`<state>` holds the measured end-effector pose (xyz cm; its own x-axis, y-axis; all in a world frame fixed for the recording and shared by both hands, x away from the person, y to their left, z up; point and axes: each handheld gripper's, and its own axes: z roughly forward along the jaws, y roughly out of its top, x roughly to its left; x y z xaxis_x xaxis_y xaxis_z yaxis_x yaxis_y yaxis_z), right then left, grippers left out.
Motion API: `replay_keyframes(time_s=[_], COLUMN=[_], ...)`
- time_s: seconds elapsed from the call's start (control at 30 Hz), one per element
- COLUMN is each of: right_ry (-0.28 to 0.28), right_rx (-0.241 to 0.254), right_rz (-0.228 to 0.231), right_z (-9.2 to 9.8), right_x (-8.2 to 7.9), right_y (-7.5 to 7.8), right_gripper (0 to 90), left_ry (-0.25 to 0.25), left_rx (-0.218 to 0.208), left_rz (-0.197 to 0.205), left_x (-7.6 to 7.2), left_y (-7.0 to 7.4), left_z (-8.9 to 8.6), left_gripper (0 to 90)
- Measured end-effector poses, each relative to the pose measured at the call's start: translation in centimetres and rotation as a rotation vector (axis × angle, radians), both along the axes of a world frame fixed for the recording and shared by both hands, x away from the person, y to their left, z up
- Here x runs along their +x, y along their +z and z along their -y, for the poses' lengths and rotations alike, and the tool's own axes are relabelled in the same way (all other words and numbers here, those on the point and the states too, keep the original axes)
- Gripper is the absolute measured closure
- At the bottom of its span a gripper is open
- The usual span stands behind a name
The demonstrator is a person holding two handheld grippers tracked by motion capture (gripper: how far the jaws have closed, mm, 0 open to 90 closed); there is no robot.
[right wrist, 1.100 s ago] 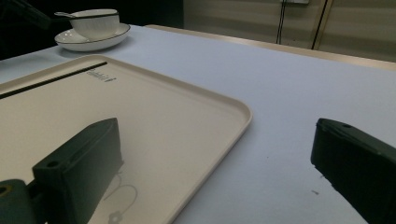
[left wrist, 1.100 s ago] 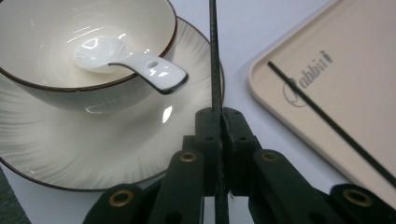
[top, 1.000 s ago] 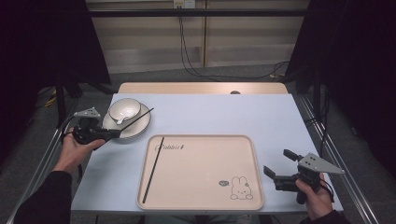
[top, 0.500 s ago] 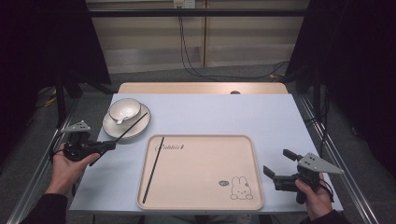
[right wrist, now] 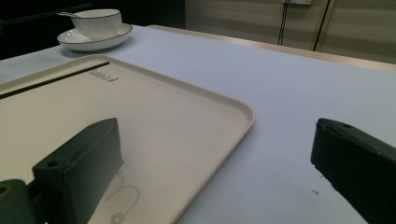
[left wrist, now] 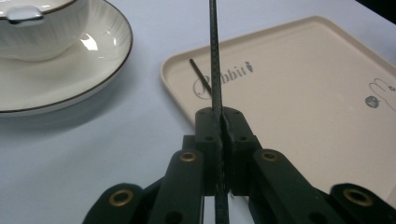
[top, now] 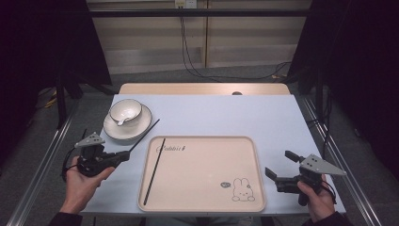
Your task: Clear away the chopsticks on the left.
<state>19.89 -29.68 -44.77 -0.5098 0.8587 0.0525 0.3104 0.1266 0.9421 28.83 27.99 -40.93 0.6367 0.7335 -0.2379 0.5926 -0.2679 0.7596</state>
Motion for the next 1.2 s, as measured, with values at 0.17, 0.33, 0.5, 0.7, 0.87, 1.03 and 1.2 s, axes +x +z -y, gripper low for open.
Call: replay_keyframes(time_s=[0.17,0.33,0.5,0.7,0.87,1.03,1.2], right_ry=[-0.001,0.0,0.001,-0.004,0.003,0.002,0.002], right_rx=[0.002,0.001,0.002,0.003,0.0,-0.001,-0.001], right_rz=[-0.004,-0.004,-0.003,-0.008,-0.007,-0.006,-0.004], right_z=[-0.1,-0.1,-0.1,-0.2,-0.1,-0.1,-0.1], right_x=[0.0,0.0,0.0,0.0,0.0,0.0,0.0], right_y=[0.0,0.0,0.0,0.0,0.0,0.0,0.0], right_gripper=[1.5,1.5,1.5,1.5,1.5,1.5,1.5], left_ry=[0.036,0.045,0.085,0.183,0.234,0.257,0.269], left_rx=[-0.008,-0.015,-0.025,-0.015,0.021,0.022,0.043], left_rz=[-0.021,-0.04,-0.063,-0.096,-0.116,-0.158,-0.191], left_x=[-0.6,-1.1,-1.9,-2.5,-2.7,-2.7,-3.0], left_y=[-0.2,-0.1,-0.4,-0.6,-1.5,-2.2,-3.0], left_z=[1.3,2.3,4.2,6.1,7.2,7.9,8.5], left_gripper=[86.0,86.0,86.0,86.0,85.9,85.8,85.9])
